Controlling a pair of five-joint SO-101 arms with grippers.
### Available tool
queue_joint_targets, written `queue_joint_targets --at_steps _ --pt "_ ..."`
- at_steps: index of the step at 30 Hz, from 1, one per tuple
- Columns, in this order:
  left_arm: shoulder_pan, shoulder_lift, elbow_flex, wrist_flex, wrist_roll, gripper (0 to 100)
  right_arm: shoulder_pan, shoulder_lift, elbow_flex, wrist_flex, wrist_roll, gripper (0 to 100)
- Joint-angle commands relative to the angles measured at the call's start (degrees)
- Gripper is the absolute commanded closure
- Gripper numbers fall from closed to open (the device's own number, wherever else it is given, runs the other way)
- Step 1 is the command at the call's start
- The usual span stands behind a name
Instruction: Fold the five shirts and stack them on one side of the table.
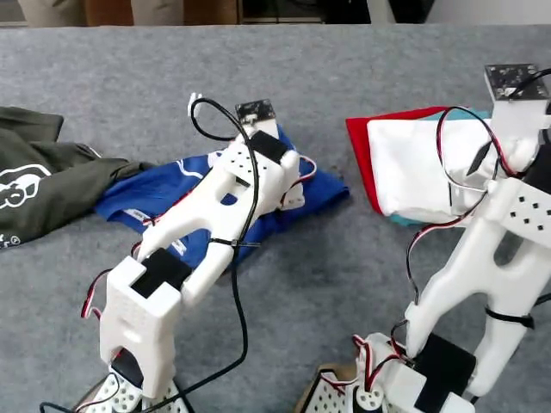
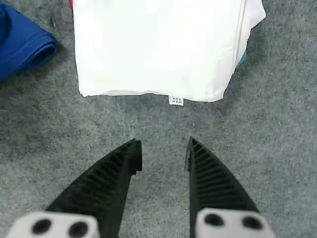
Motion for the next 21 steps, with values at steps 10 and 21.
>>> queue_joint_targets --at_steps 10,21 --pt "-8.1 -0.4 -32.9 5.5 -5.9 98 -0.3 -1.8 0.0 0.9 0.4 84.4" --pt "-31.6 -0.3 -53.5 10.5 -8.7 98 -25.9 -5.1 13.6 1.4 -5.2 84.3"
